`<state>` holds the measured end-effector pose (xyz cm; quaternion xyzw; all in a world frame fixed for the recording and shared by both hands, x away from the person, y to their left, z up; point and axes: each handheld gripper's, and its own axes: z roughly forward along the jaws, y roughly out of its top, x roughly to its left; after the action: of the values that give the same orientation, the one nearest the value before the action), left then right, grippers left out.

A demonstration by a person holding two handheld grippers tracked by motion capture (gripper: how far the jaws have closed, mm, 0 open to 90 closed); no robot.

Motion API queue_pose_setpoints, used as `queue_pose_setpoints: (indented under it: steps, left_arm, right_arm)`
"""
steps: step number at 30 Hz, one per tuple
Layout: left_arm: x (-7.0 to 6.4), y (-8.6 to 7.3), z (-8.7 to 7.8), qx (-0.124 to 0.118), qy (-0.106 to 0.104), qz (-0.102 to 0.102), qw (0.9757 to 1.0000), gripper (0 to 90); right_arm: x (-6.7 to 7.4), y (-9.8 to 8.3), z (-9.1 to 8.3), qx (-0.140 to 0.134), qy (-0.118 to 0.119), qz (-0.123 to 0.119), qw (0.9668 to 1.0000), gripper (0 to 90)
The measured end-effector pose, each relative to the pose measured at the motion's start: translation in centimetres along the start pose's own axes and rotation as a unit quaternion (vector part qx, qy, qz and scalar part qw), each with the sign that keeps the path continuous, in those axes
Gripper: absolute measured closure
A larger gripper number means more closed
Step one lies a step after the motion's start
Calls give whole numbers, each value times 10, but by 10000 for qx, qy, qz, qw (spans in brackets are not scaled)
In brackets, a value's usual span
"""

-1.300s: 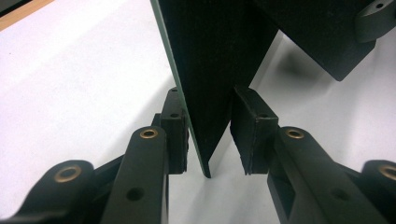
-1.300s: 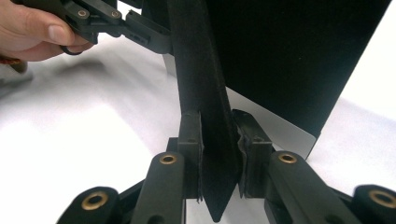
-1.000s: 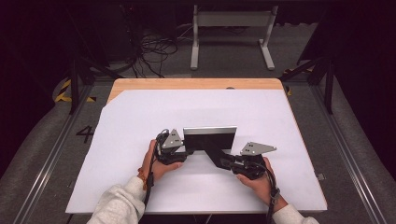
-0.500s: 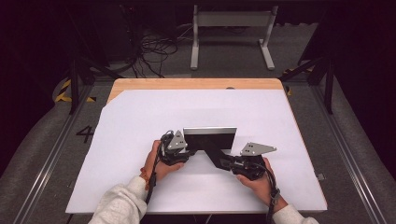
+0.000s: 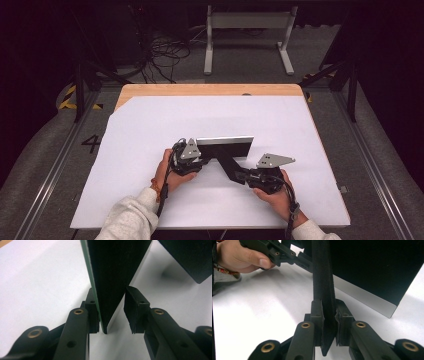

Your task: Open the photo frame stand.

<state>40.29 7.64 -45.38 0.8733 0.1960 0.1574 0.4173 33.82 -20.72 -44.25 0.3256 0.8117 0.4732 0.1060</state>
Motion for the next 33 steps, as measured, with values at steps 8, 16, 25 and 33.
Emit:
queue_pose_setpoints:
  steps: [8, 16, 25, 33]
  left_arm:
    - [0, 0, 0, 13, 14, 34, 10000, 660]
    - [0, 0, 0, 27, 63, 47, 10000, 655]
    - [6, -4, 0, 66, 148, -61, 9998, 646]
    - [8, -5, -1, 75, 143, -104, 9998, 634]
  right_arm:
    - [3, -2, 1, 71, 2, -40, 10000, 813]
    - [5, -4, 2, 114, -29, -111, 9999, 820]
    - [8, -7, 4, 219, -52, -221, 9995, 846]
    - [8, -8, 3, 220, -55, -254, 9994, 854]
